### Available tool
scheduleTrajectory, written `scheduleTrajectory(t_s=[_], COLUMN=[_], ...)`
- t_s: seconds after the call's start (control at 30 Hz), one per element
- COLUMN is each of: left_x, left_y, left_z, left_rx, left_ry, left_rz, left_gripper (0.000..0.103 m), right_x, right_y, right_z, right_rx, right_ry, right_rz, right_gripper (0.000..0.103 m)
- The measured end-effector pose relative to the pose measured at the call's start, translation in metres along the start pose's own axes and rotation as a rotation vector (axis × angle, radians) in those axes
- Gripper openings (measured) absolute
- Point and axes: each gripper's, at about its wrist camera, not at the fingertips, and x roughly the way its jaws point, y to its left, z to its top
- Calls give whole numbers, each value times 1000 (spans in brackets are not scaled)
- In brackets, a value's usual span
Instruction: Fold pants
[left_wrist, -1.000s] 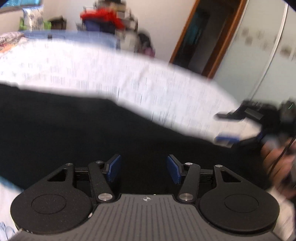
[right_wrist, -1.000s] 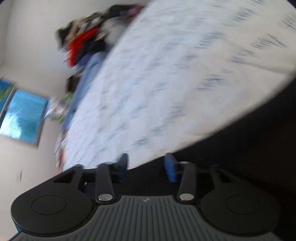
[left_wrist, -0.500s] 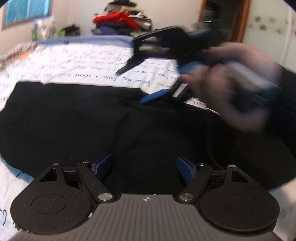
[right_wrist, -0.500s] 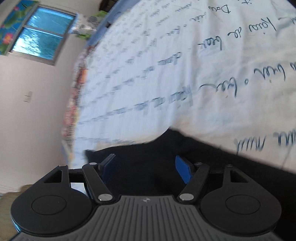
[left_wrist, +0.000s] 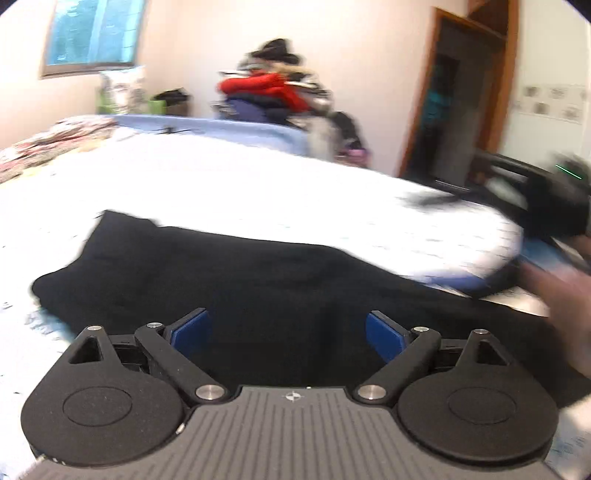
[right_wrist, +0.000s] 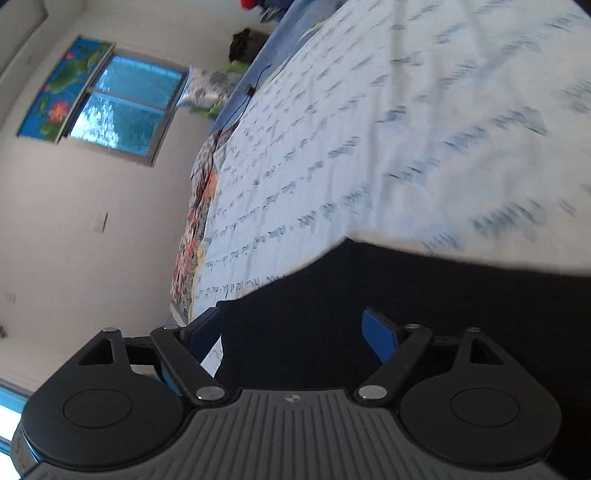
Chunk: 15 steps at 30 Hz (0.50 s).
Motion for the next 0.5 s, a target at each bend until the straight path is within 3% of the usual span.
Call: scheduleTrajectory(t_s=[0.1,0.17,0.23,0.3,0.37,0.5], left_x=[28,32,35,32,29,-5], left_y=[17,19,10,4,6,10], left_z=[-8,-18,-25,-22,-13,2], left_rx=[-35,13,93,99,59,-92], left_ry=[150,112,109,110,110,53], left_rz=[33,26,38,53,56,24], left_gripper=[92,98,103,101,96,97], right_x=[-27,-28,-34,-39,-49,-103], right_y=[-30,-47,-61,-60,-50,-39], right_z=[-27,-39,-47,-48,-54,-80], right_rx=[78,88,86,102,98,32], right_ry=[1,-12,-74,-90,-121,-216], right_rz=[4,-94,-19,-29,-75,-18], right_gripper=[87,84,82,82,85,85])
